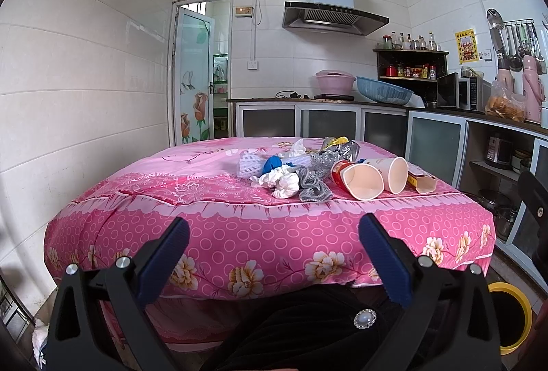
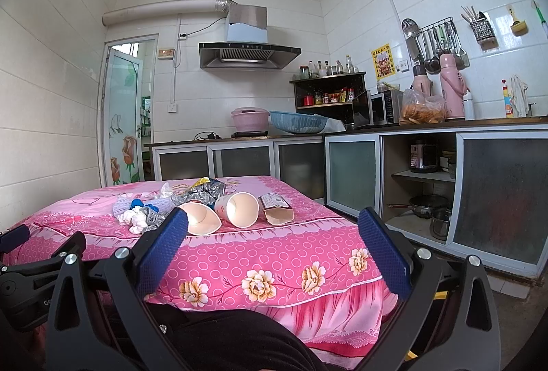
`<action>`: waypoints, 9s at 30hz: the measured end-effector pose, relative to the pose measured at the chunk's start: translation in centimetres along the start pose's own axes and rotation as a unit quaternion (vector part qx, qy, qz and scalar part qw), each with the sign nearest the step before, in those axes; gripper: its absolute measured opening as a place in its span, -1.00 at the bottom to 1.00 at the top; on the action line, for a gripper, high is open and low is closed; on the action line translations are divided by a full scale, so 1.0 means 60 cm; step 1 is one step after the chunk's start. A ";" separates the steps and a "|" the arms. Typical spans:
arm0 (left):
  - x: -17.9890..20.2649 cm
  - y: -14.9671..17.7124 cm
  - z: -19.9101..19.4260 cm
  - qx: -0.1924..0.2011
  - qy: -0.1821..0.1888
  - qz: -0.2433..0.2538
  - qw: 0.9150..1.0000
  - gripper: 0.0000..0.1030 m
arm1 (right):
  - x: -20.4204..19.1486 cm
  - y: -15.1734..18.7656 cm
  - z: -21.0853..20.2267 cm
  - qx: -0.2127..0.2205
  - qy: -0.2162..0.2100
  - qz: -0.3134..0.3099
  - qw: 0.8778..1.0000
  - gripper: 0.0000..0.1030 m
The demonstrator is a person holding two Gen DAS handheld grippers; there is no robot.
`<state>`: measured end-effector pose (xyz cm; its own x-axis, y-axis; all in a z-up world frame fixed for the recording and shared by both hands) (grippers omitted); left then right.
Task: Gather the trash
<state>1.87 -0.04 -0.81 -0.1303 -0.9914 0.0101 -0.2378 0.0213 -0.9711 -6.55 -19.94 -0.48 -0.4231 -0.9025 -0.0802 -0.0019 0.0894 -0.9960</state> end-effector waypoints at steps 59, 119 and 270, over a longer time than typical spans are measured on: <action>-0.094 -0.110 0.270 -0.175 0.085 0.085 0.977 0.85 | 0.029 -0.045 0.329 -0.253 -0.131 -0.010 0.959 0.85; -0.163 -0.125 0.644 -0.334 0.208 0.066 0.917 -0.90 | -0.076 0.046 0.610 -0.343 -0.073 -0.220 0.910 -0.81; -0.092 -0.103 0.425 -0.272 0.226 0.039 0.934 0.84 | -0.087 0.002 0.515 -0.287 -0.129 -0.171 0.934 0.60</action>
<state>28.61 2.01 -0.98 -0.5320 -0.8307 0.1637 -0.6489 0.2759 -0.7091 23.63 -28.24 -1.41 -0.0769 -0.9844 0.1585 -0.6137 -0.0786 -0.7856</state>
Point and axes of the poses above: each gripper's, at about its wrist camera, not at the fingertips, and z roughly the way its jaws point, x to its right, y to its underside, the point moved 2 cm from there along z, roughly the way its jaws point, and after that the axes turned 7 degrees about y, right-handed, at the moved point
